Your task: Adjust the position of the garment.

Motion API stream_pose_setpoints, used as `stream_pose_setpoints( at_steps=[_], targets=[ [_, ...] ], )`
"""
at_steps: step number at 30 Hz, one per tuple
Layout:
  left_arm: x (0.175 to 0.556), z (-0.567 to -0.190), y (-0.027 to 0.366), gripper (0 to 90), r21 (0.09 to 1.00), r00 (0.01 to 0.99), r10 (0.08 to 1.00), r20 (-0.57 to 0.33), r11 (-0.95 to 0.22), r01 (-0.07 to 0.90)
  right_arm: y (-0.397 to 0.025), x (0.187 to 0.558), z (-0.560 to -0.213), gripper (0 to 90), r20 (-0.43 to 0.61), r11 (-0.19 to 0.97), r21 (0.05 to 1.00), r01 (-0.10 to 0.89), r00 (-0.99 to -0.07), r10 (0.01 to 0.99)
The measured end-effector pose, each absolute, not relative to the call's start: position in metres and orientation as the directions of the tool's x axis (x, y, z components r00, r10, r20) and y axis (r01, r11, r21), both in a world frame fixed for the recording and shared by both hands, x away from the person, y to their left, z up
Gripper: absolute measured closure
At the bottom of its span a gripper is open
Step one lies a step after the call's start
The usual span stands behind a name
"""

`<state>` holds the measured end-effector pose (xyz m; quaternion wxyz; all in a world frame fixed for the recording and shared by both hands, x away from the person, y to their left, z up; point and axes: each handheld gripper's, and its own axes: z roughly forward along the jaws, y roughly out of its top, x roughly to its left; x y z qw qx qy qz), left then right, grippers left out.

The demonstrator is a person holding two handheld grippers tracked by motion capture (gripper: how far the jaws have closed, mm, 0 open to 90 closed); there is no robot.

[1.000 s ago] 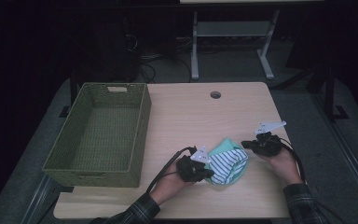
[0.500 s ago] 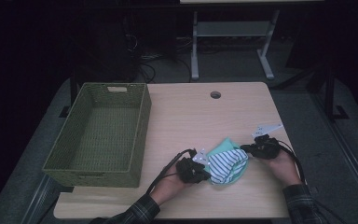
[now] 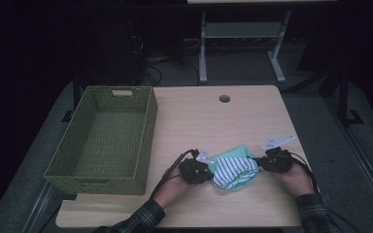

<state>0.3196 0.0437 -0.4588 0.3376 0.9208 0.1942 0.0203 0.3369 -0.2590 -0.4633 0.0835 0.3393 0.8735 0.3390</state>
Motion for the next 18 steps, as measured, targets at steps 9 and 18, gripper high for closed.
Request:
stream_pose_setpoints(
  at_steps=[9, 18],
  targets=[
    [0.332, -0.459, 0.054, 89.4, 0.622, 0.911, 0.407, -0.073, -0.695, 0.36, -0.25, 0.324, -0.463, 89.9, 0.086, 0.564, 0.646, 0.514, -0.784, 0.615],
    [0.348, -0.459, 0.057, 89.4, 0.625, 0.897, 0.437, -0.064, -0.684, 0.377, -0.242, 0.31, -0.463, 89.9, 0.093, 0.584, 0.64, 0.5, -0.804, 0.587]
  ],
)
